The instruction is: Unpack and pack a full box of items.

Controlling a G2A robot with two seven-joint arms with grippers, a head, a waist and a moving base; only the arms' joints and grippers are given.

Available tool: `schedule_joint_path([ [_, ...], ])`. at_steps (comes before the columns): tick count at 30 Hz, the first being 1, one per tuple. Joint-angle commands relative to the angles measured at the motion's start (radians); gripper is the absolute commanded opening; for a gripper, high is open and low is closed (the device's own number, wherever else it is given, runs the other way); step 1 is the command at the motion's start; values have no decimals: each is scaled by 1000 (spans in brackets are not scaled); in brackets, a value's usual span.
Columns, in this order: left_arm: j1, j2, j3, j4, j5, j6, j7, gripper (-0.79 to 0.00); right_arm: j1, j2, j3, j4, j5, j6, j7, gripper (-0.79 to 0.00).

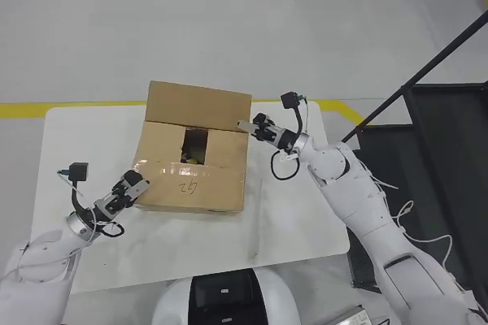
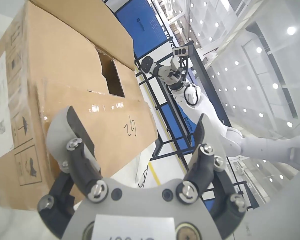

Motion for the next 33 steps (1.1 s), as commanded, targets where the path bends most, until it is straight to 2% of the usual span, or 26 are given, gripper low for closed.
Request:
schedule_joint_path([
  [1,15,2,-9,-15,-5,2,-2,0,31,-15,-39,53,-6,12,-18,0],
  [5,35,5,-19,-34,-6,4,-5,0,86,-47,-96,159,35,4,-56,0],
  [9,43,6,-21,-44,-3,10,-1,0,136,-72,-126,236,56,-93,-107,0],
  [16,41,5,-6,-42,25,17,24,0,185,-79,-108,303,26,-226,-175,0],
  [23,34,6,6,-34,40,14,34,0,134,-54,-69,206,-51,-361,-155,0],
  [29,39,8,6,-38,50,6,36,0,50,-33,-34,68,-71,-372,-121,0],
  [33,40,9,7,-35,57,5,37,0,-16,-18,-11,-45,-155,-382,-111,0],
])
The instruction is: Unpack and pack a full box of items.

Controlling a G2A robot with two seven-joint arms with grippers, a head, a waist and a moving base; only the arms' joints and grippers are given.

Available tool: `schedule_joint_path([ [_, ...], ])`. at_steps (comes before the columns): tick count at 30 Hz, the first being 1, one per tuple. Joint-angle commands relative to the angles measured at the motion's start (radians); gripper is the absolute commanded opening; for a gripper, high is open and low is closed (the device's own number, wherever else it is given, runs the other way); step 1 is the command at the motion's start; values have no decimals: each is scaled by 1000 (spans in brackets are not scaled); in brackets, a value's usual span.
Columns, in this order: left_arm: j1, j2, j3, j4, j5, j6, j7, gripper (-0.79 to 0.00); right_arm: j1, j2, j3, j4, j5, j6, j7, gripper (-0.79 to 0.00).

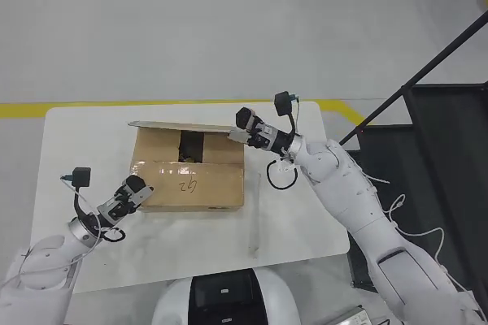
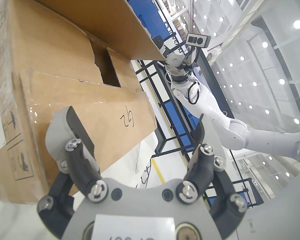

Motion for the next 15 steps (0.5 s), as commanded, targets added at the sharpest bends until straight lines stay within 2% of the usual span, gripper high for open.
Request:
schedule_joint_path([
  [1,-1,0,5,4,4,-1,0,0,-33,7,3,-52,-41,7,21,0],
  [8,-18,-1,29,13,-1,7,11,0,-90,17,-28,-137,-57,54,155,0],
  [15,-82,-6,73,34,8,28,17,0,-102,18,-43,-157,-48,87,179,0],
])
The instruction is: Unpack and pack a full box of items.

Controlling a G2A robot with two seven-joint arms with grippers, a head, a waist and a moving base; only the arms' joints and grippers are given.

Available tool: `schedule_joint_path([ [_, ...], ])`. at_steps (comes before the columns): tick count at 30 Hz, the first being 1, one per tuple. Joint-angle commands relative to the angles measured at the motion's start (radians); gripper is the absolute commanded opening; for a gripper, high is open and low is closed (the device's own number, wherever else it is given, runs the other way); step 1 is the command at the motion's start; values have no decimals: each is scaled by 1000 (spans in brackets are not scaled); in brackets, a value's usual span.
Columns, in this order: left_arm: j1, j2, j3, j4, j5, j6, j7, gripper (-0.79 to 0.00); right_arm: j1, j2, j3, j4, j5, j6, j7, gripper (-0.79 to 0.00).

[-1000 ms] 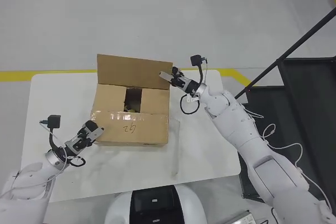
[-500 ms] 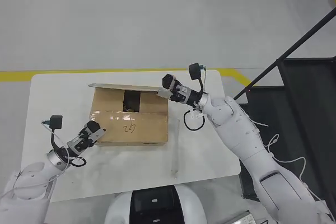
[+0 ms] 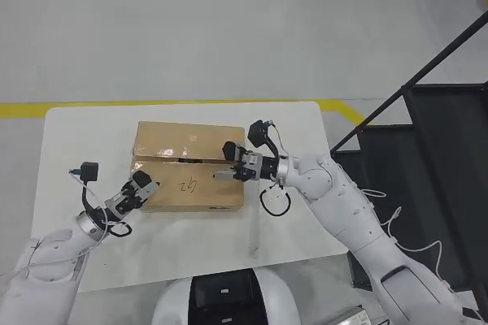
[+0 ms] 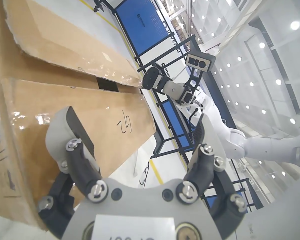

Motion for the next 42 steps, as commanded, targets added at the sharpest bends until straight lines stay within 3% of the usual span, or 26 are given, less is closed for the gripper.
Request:
schedule_joint_path([
  [1,-22,-1,13,9,7,7,2,0,-2,0,-5,-4,0,4,0,0],
  [13,-141,-12,70,94,-28,65,32,0,-2,-1,-31,-2,11,11,30,0],
  [20,-174,-12,71,102,-4,119,26,0,-25,5,-25,-23,7,22,25,0],
  [34,-84,9,1,-20,-73,169,-131,0,-21,6,-27,-29,13,47,7,0],
  [42,-105,10,1,-46,-230,194,-191,0,-3,3,-9,-38,11,36,-75,0],
])
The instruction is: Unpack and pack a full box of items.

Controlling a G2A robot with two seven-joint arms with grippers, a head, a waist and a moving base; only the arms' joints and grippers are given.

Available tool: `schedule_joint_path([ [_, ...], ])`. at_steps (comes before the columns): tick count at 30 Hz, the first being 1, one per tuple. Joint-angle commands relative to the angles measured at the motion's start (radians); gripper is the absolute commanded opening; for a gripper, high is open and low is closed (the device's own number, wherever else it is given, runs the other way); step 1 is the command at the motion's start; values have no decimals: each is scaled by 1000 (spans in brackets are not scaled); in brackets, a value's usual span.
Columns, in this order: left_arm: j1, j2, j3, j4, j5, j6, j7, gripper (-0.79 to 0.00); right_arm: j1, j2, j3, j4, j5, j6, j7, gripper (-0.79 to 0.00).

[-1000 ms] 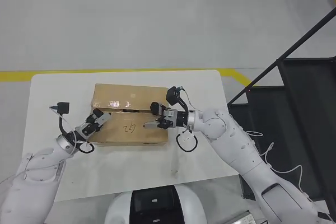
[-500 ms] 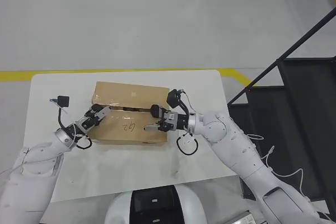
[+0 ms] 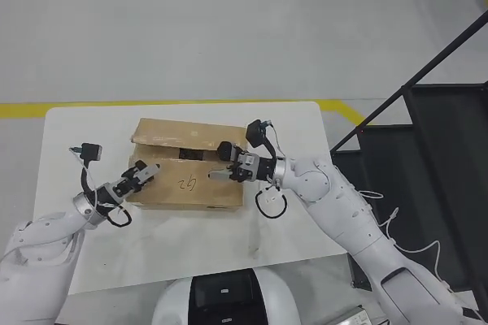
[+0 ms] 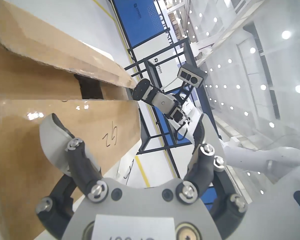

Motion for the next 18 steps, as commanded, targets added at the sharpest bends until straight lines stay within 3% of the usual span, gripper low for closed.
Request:
schedule_joint_path([
  [1,-9,0,-3,-5,-37,0,-9,0,2,-1,7,4,-9,26,-22,0],
  [5,-33,-3,0,3,-73,-2,23,0,22,-11,-13,47,52,106,4,0],
  [11,-59,-6,9,11,-91,-2,54,0,52,-24,-62,89,129,132,96,0],
  [18,-89,-6,-12,75,-92,15,99,0,29,-19,-52,79,154,135,121,0],
])
